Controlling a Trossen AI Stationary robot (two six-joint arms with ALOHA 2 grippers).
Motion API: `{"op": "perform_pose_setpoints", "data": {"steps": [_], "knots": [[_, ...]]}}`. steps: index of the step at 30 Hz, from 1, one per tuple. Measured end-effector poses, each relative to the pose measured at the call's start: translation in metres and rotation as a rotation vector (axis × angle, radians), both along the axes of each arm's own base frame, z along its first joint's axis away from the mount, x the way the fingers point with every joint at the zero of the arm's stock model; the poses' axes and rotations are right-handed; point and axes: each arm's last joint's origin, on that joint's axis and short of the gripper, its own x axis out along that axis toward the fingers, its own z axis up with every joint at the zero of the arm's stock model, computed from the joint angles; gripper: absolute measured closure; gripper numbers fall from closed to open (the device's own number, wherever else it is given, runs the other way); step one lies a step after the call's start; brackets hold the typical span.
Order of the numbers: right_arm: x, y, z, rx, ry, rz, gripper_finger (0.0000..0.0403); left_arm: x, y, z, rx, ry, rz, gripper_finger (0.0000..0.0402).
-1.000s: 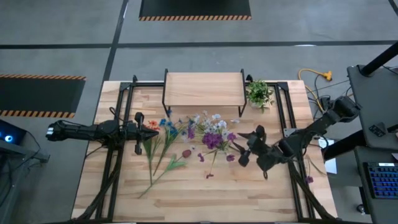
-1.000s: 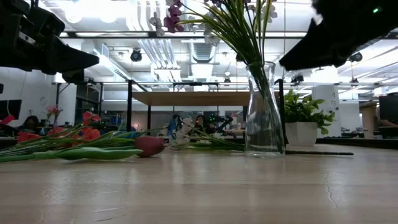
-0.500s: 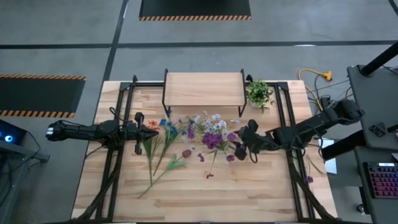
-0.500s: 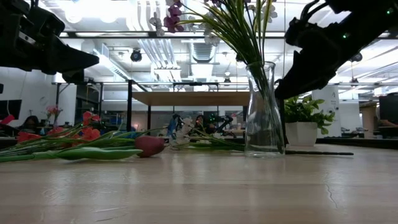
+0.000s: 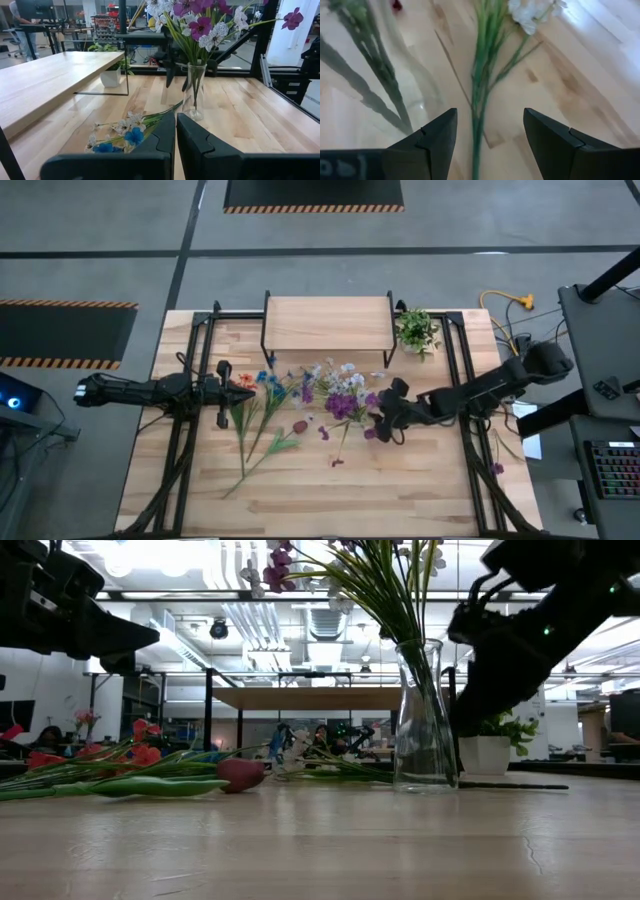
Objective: Pick and place flowers into a vace then onto a shelf
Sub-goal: Put the white flowers into the transparent vase
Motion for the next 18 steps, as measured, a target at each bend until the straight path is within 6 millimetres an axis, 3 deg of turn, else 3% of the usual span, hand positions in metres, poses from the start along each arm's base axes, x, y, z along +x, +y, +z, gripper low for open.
{"op": "perform_pose_setpoints", "data": {"steps": [9, 18], "knots": [[0.011, -0.011, -0.017, -0.025, 0.055, -0.005, 0.0183, 0.0, 0.0, 0.0, 0.001, 0.003, 0.0, 0.0402], [0.023, -0.023, -0.013, 0.016, -0.015, 0.075, 0.0184, 0.0, 0.0, 0.0, 0.001, 0.003, 0.0, 0.0402]]}}
